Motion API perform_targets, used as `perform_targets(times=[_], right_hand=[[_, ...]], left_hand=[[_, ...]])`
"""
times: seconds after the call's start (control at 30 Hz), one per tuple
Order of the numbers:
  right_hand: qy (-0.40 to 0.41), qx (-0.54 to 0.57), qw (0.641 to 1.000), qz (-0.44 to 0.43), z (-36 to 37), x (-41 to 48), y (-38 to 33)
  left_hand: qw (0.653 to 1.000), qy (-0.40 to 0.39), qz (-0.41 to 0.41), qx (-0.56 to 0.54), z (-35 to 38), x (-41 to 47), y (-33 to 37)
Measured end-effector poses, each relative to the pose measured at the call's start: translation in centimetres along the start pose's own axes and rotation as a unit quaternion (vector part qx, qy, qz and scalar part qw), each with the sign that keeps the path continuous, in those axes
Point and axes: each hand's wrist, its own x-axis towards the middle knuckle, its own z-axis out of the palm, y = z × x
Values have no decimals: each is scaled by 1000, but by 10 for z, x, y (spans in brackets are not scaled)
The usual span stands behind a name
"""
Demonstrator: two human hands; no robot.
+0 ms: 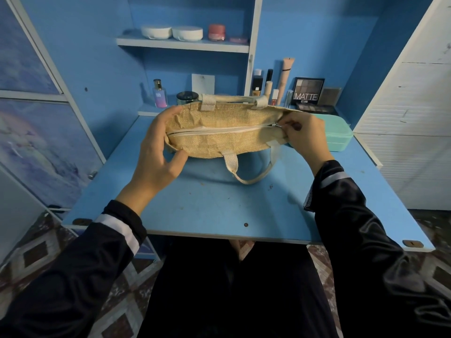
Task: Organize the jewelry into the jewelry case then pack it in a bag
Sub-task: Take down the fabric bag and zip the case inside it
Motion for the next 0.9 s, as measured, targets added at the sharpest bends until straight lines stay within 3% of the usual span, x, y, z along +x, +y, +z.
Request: perform_targets(times=[0.63, 0.9], right_hand=[[-7, -39, 999, -13, 4, 1, -2], [-35, 53, 997, -47, 7, -17, -14]], left_hand=[[1000, -19, 4, -4, -4, 1, 6], [997, -55, -26, 51, -16, 16, 18]])
